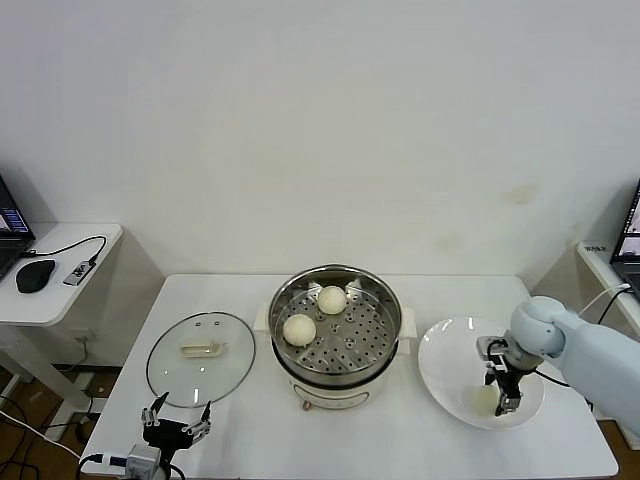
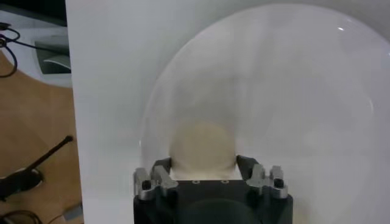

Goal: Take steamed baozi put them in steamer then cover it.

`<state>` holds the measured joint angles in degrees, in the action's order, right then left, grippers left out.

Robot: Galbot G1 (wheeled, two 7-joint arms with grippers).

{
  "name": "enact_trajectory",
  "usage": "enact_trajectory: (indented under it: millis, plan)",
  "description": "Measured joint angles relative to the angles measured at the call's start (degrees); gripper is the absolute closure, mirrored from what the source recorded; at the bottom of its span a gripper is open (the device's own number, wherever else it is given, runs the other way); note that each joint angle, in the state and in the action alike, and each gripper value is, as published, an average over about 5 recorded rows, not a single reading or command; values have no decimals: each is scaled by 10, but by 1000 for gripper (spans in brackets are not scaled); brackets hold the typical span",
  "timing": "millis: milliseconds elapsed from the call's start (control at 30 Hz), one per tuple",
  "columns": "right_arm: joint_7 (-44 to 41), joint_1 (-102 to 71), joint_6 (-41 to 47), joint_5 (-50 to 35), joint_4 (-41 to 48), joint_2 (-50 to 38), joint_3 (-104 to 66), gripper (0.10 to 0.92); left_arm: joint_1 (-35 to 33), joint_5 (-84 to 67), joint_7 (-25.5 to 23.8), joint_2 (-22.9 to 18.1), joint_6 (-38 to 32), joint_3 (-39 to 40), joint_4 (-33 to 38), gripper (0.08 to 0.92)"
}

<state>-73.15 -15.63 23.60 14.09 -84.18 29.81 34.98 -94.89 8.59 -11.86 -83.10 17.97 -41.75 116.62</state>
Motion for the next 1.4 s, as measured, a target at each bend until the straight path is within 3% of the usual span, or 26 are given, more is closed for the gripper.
enact_trajectory:
  millis: [600,967,1400]
  plan:
    - [-33,132,2,-69,-31,-33,47,491,13,4,7,-6,-7,8,1,177]
    - [-72,346,-21,-161,7,41,146,491,9,14,19,-6,-20,-1,14,177]
    - [-90,462,-240,-247,103,207,217,491,8,15,22,-15,-22,-14,35,177]
